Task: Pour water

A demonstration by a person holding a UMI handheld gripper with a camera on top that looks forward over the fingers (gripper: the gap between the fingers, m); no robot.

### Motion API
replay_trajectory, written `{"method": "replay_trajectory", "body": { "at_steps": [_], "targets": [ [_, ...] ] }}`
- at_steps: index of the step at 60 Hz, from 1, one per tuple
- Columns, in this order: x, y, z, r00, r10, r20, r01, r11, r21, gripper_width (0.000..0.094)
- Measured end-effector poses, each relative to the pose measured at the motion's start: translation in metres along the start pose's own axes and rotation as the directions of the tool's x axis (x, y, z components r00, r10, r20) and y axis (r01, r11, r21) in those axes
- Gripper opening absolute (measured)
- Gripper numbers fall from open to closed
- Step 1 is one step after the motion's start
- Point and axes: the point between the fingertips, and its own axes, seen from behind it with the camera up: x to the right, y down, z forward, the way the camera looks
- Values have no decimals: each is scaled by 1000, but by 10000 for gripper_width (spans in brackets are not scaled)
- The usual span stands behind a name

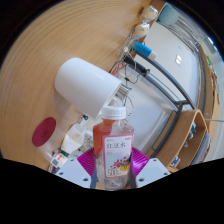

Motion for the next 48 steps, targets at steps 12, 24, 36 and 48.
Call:
{"method": "replay_trajectory", "body": {
  "at_steps": [12,24,36,48],
  "targets": [
    [14,12,-2,973,228,-22,-228,974,-13,456],
    [1,41,-3,632,774,-33,-773,627,-96,458],
    [-30,44,-6,111,994,1,-987,110,-119,458],
    [-53,22,1,-351,936,32,-929,-345,-132,457]
  ]
}}
